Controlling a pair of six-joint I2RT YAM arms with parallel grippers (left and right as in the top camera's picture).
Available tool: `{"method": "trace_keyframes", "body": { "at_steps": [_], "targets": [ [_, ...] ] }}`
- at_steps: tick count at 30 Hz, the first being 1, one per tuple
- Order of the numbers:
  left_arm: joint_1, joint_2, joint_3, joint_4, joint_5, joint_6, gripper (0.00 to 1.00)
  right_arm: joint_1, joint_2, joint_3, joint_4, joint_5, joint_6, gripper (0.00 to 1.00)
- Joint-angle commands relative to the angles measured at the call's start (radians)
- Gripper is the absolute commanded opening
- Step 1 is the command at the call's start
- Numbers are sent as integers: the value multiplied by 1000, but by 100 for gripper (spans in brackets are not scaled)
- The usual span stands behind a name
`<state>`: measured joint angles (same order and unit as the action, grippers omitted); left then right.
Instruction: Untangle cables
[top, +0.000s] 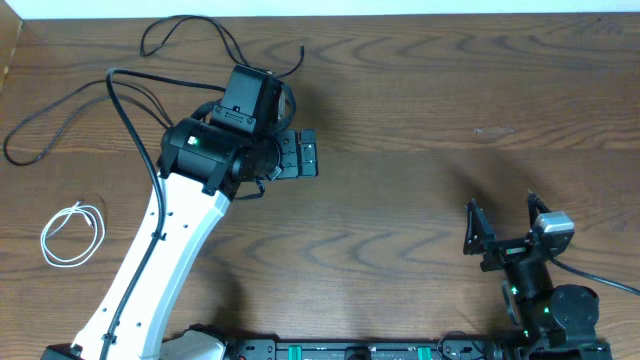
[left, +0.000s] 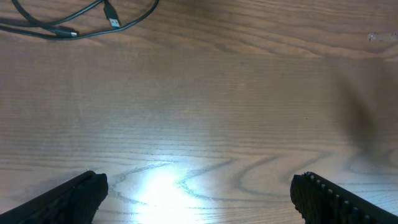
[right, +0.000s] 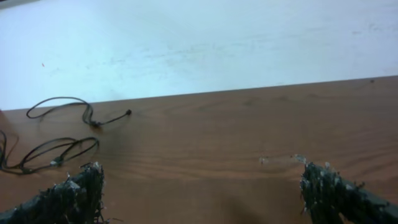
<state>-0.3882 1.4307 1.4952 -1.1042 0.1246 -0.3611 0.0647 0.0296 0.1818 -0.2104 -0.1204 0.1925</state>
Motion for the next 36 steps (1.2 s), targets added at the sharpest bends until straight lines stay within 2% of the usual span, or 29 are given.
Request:
{"method": "trace_keyframes", "body": {
  "at_steps": [1, 9, 13, 20, 27, 33, 36],
  "targets": [
    [-2, 6, -1, -6, -14, 13, 100, -5, -25, -43, 41, -18, -16, 99],
    [-2, 6, -1, -6, -14, 13, 100, -4, -25, -80, 125, -78, -150, 99],
    [-2, 6, -1, -6, -14, 13, 100, -4, -25, -90, 139, -73, -165, 99],
    [-2, 6, -1, -6, -14, 13, 100, -4, -25, -174, 284, -73, -164, 99],
    [-2, 6, -1, -6, -14, 13, 100, -4, -25, -177, 274, -69, -165, 99],
    [-2, 6, -1, -6, -14, 13, 100, -4, -25, -177, 146, -60, -164, 99],
    [-2, 6, -1, -6, -14, 13, 100, -4, -25, -176, 146, -43, -164, 99]
  ]
}}
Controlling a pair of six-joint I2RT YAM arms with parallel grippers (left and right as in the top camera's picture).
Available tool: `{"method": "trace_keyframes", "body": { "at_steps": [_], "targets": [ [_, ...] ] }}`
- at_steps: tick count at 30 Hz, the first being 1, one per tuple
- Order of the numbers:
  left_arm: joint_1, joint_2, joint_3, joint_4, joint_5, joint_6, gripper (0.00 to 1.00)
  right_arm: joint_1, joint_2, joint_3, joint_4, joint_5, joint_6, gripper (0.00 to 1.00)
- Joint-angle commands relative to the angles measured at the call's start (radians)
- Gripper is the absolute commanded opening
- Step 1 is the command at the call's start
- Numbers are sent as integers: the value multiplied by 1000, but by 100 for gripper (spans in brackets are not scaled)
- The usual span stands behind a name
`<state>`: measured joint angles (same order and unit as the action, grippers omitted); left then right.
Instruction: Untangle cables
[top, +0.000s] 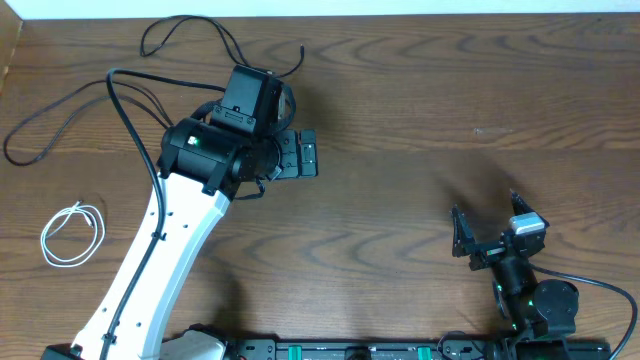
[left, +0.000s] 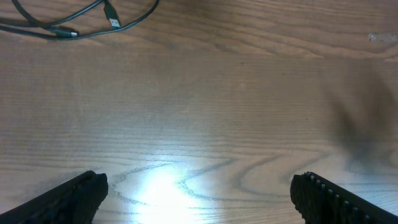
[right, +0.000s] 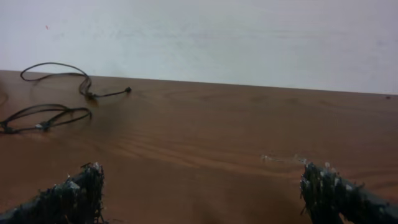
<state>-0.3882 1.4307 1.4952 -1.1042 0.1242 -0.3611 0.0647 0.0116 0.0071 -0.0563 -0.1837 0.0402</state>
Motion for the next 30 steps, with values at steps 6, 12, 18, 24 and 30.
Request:
{"method": "trace_keyframes", "body": {
  "at_steps": [6, 12, 18, 24, 30],
  "targets": [
    [-2, 6, -1, -6, -13, 13, 100, -4, -7, -2, -12, 29, -12, 99],
    [-2, 6, -1, -6, -13, 13, 100, -4, -6, -1, -19, 79, -12, 99],
    [-2, 6, -1, -6, -13, 13, 100, -5, -6, 0, -22, 88, -13, 99],
    [-2, 6, -1, -6, -13, 13, 100, -5, -6, 0, -22, 87, -13, 99],
    [-2, 6, -1, -6, -13, 13, 100, -5, -6, 0, -22, 87, -13, 99]
  ]
}}
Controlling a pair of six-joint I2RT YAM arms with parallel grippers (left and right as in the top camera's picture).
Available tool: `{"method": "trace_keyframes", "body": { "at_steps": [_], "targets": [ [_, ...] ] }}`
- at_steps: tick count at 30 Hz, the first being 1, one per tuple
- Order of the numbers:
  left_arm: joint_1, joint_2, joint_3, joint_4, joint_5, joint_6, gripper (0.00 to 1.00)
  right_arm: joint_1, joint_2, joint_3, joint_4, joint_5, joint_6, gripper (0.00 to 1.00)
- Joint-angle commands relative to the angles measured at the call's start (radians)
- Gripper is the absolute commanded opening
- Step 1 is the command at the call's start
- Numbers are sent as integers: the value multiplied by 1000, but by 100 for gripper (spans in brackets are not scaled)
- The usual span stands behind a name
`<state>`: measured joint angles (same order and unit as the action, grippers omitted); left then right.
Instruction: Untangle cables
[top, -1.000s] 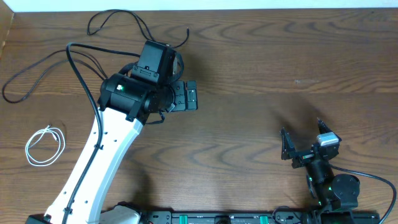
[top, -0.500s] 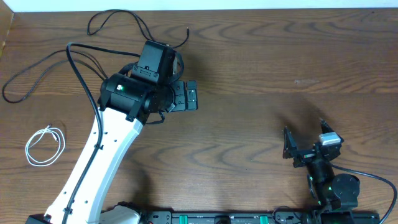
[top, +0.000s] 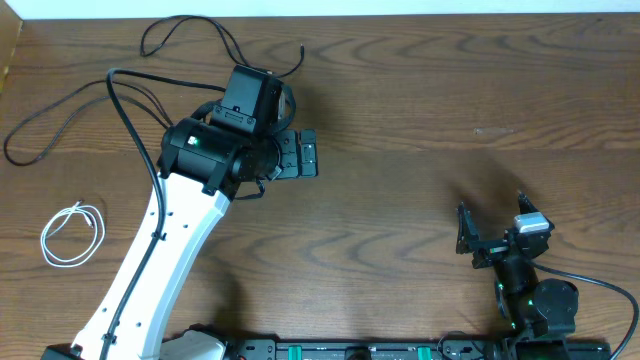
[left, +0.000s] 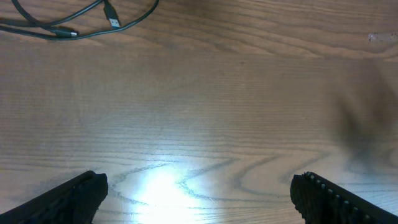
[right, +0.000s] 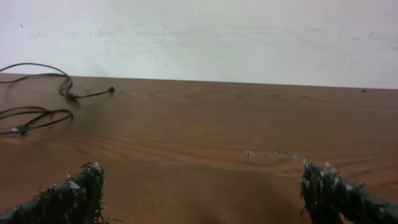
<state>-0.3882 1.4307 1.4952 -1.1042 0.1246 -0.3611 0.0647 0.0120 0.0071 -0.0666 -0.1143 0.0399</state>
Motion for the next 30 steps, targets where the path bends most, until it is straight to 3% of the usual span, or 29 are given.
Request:
{"method": "trace_keyframes", "body": {
  "at_steps": [1, 30],
  "targets": [
    [-2, 6, -1, -6, -14, 13, 100, -5, -6, 0, -12, 18, -12, 99],
    [-2, 6, -1, -6, -14, 13, 100, -72, -7, -1, -11, 12, -71, 99]
  ]
}}
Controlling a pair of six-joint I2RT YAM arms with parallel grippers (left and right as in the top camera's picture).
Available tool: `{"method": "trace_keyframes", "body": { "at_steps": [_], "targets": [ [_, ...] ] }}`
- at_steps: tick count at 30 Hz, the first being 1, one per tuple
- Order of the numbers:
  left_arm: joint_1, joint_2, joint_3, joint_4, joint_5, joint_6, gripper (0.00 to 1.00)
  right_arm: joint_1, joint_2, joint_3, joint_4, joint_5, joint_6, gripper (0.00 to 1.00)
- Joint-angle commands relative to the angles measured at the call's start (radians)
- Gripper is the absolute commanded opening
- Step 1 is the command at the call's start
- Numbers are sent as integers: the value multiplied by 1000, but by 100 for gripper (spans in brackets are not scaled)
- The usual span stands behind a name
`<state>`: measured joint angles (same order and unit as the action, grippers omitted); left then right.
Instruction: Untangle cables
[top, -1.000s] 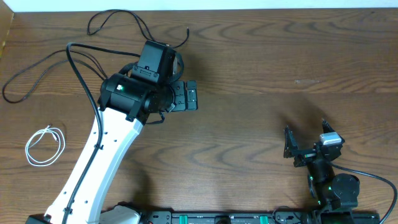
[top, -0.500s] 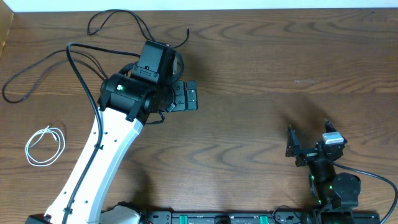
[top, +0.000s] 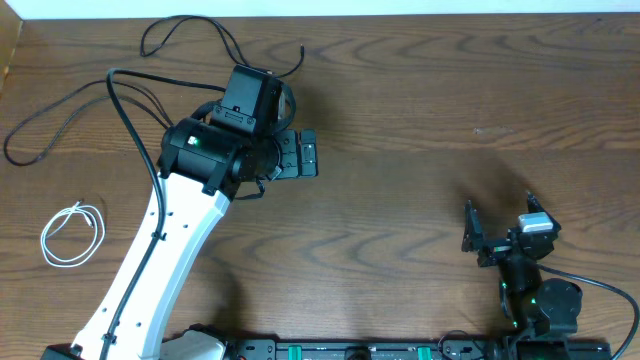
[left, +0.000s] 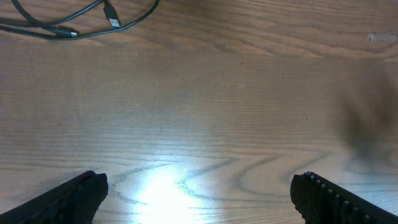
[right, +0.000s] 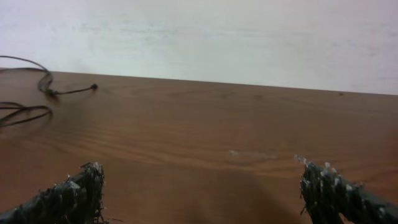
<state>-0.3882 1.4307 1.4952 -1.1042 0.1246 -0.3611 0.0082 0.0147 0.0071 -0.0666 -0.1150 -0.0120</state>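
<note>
Black cables (top: 110, 72) lie loose across the far left of the wooden table (top: 420, 120), partly hidden under my left arm. A small white cable coil (top: 44, 238) rests at the left edge. My left gripper (top: 300, 153) is open just right of the black cables, holding nothing. In the left wrist view the gripper (left: 199, 199) hovers over bare wood, with black cable and a plug (left: 62, 31) at top left. My right gripper (top: 500, 228) stands open near the front right, empty (right: 202, 193). Black cable ends (right: 48, 91) show far off at its left.
The table's far edge meets a white wall (right: 217, 31). A pale scuff mark (right: 249, 154) sits on the wood ahead of the right gripper. The arm bases and a black rail (top: 350, 350) line the front edge.
My right gripper has turned a little to the right: the black cables now sit further left in its view. The left arm and the cables have not moved.
At first my right gripper was open and looking down on the table from higher up. Then it sat lower and nearer the front edge. Since then it has kept swinging rightward. My left gripper stayed open and still beside the black cables throughout.
</note>
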Motion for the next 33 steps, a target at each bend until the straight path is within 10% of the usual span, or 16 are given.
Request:
{"method": "trace_keyframes", "body": {
  "at_steps": [1, 33],
  "targets": [
    [-2, 6, -1, -6, -14, 13, 100, -15, -10, -1, -11, 13, -19, 99],
    [-2, 6, -1, -6, -14, 13, 100, -13, -10, 0, -6, 13, 48, 99]
  ]
}}
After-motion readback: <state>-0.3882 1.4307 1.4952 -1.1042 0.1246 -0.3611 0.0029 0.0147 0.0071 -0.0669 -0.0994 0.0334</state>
